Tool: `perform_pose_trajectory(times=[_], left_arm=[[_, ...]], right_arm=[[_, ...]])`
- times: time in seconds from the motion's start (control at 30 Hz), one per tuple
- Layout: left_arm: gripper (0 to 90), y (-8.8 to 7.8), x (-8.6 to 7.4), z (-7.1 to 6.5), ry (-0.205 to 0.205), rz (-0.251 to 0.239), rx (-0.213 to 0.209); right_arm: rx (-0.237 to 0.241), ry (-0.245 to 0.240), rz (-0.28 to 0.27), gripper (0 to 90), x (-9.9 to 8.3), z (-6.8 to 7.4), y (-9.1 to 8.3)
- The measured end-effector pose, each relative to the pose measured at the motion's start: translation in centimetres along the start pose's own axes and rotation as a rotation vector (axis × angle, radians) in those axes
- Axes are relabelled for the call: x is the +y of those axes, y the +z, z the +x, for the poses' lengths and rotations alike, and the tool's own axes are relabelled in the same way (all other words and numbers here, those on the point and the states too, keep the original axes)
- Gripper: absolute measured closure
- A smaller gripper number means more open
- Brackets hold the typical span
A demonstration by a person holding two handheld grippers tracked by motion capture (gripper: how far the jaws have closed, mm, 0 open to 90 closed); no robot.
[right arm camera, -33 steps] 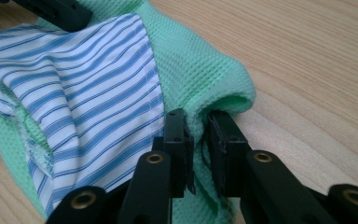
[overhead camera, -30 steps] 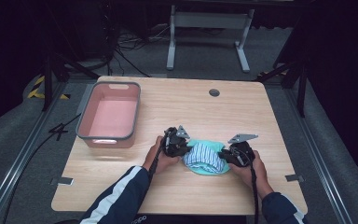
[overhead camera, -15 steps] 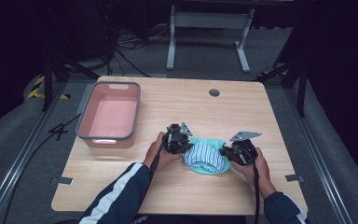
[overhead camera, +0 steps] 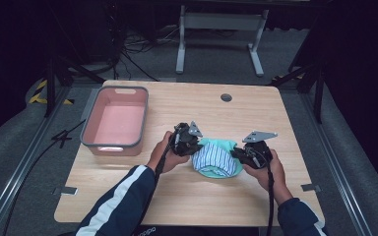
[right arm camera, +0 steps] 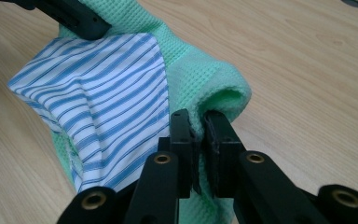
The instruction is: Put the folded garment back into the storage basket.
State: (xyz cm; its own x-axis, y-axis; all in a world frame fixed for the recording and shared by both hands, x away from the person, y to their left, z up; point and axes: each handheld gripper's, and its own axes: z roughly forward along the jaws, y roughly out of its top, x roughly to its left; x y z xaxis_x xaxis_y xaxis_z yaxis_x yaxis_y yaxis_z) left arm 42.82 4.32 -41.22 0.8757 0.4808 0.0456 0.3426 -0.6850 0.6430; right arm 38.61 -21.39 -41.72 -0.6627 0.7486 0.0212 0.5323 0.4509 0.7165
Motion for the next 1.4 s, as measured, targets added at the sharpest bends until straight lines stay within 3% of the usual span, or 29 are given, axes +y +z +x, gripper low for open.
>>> perform_pose_trajectory(times=[0.43, 1.4], left_arm=[[82.9, -4.3, 0.7, 1.4, 0.021, -0.011, 0.048], [83.1, -13.1, -0.8, 5.5, -0.027, -0.051, 0.186]], right_arm=[[0.005, -0.049, -0.031, 82.7, 3.7, 1.4, -0.5], [0.065, -0.132, -0.128, 82.8, 12.5, 5.6, 1.1]])
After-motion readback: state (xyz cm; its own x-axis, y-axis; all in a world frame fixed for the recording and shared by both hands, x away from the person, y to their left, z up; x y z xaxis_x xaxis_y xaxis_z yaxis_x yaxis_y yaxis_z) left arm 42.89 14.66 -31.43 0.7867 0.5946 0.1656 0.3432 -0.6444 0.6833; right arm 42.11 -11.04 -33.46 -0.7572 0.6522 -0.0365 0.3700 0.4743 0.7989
